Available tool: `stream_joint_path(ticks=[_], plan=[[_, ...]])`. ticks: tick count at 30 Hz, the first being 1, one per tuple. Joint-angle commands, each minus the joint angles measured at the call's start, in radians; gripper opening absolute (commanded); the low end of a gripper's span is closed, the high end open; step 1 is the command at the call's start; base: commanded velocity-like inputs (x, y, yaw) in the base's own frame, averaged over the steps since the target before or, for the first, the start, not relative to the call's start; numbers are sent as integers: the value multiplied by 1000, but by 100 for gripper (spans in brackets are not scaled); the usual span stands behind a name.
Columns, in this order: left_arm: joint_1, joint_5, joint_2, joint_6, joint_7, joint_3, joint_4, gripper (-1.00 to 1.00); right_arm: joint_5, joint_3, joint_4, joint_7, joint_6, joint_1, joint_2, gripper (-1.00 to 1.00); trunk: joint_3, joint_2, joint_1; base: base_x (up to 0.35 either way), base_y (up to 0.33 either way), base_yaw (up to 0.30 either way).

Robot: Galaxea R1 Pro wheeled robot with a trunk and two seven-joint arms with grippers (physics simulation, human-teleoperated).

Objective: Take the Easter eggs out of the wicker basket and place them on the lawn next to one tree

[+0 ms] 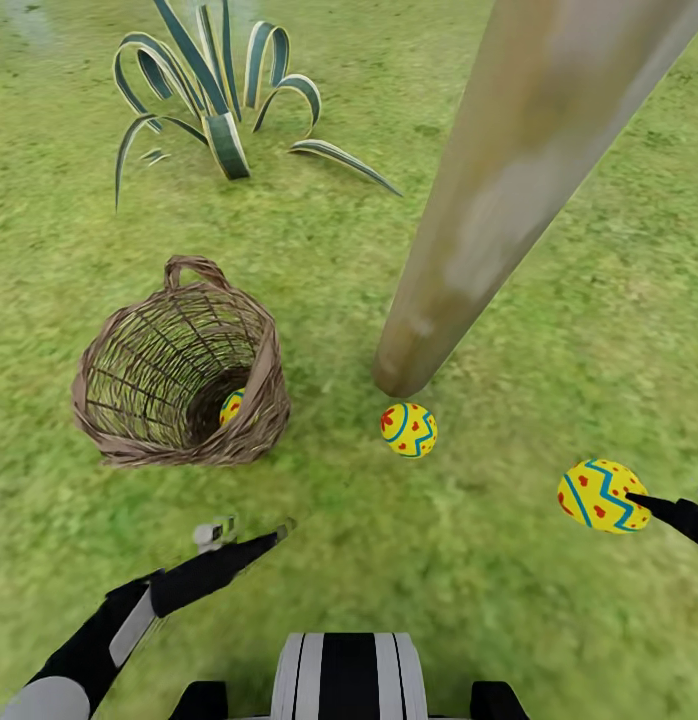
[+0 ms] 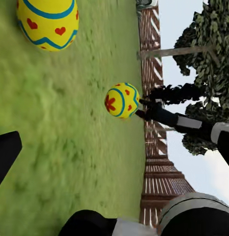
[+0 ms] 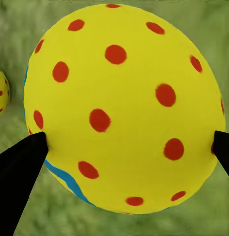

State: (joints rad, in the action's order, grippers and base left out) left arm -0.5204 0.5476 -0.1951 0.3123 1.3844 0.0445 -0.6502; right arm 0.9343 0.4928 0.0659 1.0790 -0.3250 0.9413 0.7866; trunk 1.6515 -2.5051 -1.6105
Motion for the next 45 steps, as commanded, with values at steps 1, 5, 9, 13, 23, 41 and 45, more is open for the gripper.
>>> stream_joint_path(ticks=[1, 5, 9, 13, 23, 41, 45], plan=[[10, 8, -32, 21, 66, 4, -3, 100, 11, 4, 3, 1, -9, 1, 0, -100, 0, 0, 0, 0, 0, 0], [17, 4, -50, 116, 123, 1, -9, 100, 28, -5, 14, -1, -19, 1, -12, -100, 0, 0, 0, 0, 0, 0], [17, 1, -48, 123, 121, 2, -9, 100, 322, -31, 15, -2, -22, 1, -104, -100, 0, 0, 0, 0, 0, 0], [17, 0, -49, 122, 121, 2, -4, 100, 366, -33, 10, -1, -20, 1, -111, -100, 0, 0, 0, 0, 0, 0], [17, 0, -43, 117, 120, 6, -2, 100, 387, -35, 7, 0, -15, 1, -347, -100, 0, 0, 0, 0, 0, 0], [17, -1, -18, 116, 80, 6, 33, 100, 406, -215, 15, -4, 142, 1, -430, -100, 0, 0, 0, 0, 0, 0], [17, -2, -17, 116, 66, 6, 39, 100, 406, -225, 15, -4, 145, 1, -434, -100, 0, 0, 0, 37, 0, 0]])
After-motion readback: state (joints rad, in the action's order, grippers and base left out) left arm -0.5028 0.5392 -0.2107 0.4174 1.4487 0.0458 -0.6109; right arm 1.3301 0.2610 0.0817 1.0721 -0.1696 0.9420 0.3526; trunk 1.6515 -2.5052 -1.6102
